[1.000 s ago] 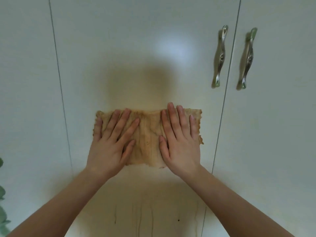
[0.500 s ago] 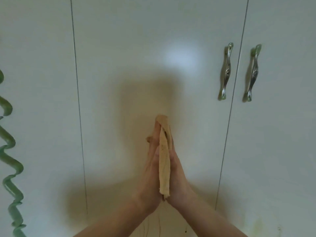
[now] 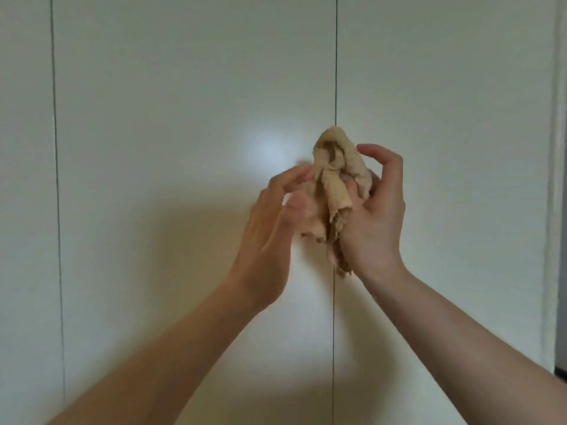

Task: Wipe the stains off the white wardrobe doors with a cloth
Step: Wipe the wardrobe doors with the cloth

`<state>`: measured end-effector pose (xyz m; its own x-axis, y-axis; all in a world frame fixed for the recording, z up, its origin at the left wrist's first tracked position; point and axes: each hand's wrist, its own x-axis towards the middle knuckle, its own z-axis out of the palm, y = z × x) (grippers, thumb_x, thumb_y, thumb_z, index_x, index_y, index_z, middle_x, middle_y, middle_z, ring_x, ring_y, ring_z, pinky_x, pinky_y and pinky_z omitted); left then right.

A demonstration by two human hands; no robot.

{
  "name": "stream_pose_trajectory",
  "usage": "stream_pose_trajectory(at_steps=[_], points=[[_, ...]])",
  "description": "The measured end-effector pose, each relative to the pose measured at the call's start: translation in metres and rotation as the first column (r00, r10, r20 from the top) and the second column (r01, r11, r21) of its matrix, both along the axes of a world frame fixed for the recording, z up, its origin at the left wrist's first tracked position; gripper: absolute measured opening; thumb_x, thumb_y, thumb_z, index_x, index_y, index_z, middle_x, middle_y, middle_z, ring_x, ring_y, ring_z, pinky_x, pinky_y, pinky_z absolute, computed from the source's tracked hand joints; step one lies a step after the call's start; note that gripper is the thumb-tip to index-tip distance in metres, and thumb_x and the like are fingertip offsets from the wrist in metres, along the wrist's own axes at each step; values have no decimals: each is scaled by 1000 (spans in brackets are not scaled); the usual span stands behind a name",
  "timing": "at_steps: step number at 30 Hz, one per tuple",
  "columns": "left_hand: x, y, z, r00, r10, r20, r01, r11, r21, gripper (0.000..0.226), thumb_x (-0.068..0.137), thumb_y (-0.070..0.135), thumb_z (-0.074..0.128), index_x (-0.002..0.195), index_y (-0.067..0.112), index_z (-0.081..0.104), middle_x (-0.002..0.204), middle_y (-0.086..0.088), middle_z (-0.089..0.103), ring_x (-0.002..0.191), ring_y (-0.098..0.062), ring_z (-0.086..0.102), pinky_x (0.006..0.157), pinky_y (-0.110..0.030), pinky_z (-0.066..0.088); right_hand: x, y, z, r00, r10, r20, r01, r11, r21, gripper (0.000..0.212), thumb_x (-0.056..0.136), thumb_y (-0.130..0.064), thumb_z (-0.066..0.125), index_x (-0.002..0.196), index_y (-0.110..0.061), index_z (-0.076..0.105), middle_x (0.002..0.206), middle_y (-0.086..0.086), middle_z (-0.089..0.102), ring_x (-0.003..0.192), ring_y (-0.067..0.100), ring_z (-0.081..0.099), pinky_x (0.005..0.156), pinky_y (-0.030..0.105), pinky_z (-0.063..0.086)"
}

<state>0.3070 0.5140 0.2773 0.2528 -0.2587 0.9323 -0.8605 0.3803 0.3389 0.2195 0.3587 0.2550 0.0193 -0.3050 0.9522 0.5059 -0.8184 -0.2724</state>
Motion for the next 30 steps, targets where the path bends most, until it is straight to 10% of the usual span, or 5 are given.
stream_pose_trajectory(at_steps=[4, 10, 21, 30], points=[[16, -2, 5, 985, 172, -29, -174, 982, -78, 22, 98, 27, 47, 108, 21, 65, 107, 16, 66, 101, 1, 57, 86, -12, 38, 13, -6, 99, 962, -270, 44, 273, 952, -141, 32, 96, -3, 53, 125, -11, 63, 100, -16, 66, 85, -12, 59, 75, 4, 39], [38, -12, 21, 958, 284, 45, -280, 957, -72, 17, 93, 3, 57, 91, 18, 66, 94, 11, 66, 88, -1, 57, 76, -11, 37, 50, -63, 87, 769, -616, 172, 584, 566, -582, 24, 91, -5, 61, 111, -7, 74, 112, 10, 70, 97, 35, 58, 78, 45, 47], [49, -8, 8, 953, 297, 53, -298, 955, 5, 13, 88, 15, 56, 82, 19, 66, 83, 5, 68, 74, -13, 55, 70, -18, 40, 6, -89, 11, 716, -649, 257, 295, -53, -954, 18, 95, -2, 58, 96, -13, 72, 89, 1, 65, 88, 27, 66, 101, 38, 46], [52, -10, 21, 955, 296, 9, -296, 955, -25, 18, 87, 15, 53, 81, 26, 65, 74, 3, 69, 78, -28, 66, 72, -35, 50, 35, -61, 55, 773, -594, 223, 453, 271, -850, 24, 101, -7, 51, 107, -8, 74, 100, 4, 71, 93, 31, 62, 90, 40, 40]])
